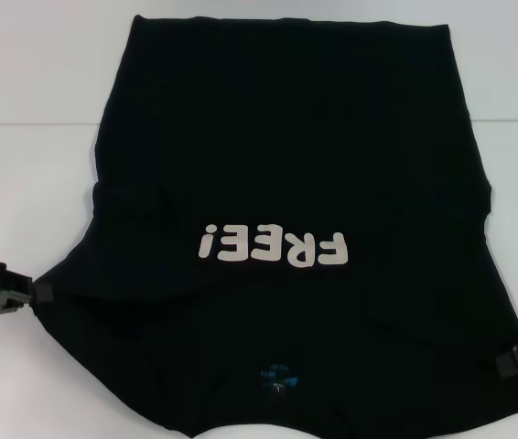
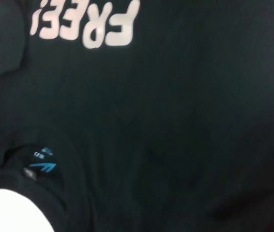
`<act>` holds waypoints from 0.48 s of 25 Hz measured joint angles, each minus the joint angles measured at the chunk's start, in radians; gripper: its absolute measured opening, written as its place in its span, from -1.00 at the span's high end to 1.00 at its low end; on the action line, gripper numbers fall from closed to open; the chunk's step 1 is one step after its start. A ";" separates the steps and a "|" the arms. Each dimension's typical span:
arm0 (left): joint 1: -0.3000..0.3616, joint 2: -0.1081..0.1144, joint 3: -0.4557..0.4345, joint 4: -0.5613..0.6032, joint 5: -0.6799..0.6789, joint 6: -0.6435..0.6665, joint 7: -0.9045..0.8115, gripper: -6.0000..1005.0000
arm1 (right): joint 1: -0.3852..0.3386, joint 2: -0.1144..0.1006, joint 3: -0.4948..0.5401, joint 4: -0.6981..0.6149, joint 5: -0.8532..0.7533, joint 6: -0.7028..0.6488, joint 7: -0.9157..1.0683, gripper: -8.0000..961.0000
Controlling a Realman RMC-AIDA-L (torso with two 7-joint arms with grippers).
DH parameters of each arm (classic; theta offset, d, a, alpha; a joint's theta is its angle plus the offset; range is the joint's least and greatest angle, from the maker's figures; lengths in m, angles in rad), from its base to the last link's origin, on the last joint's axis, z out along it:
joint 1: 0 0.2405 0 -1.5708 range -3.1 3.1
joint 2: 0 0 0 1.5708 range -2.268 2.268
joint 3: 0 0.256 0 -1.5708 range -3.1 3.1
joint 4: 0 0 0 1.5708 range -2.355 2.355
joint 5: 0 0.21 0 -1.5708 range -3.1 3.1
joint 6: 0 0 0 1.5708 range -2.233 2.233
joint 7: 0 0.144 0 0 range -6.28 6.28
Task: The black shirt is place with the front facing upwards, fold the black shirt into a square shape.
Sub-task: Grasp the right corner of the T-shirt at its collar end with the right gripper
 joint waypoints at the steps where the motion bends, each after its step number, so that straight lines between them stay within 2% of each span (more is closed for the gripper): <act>1: 0.000 0.000 0.000 0.000 0.000 0.000 0.000 0.95 | -0.003 -0.004 0.005 0.000 0.000 0.000 0.001 -0.68; 6: 0.000 0.000 0.000 0.000 0.000 0.000 0.000 0.95 | -0.023 -0.019 0.011 0.000 -0.002 -0.005 0.012 -0.68; 12: 0.000 0.000 0.000 0.000 0.000 -0.001 0.000 0.95 | -0.033 -0.023 0.010 0.012 -0.002 -0.005 0.018 -0.68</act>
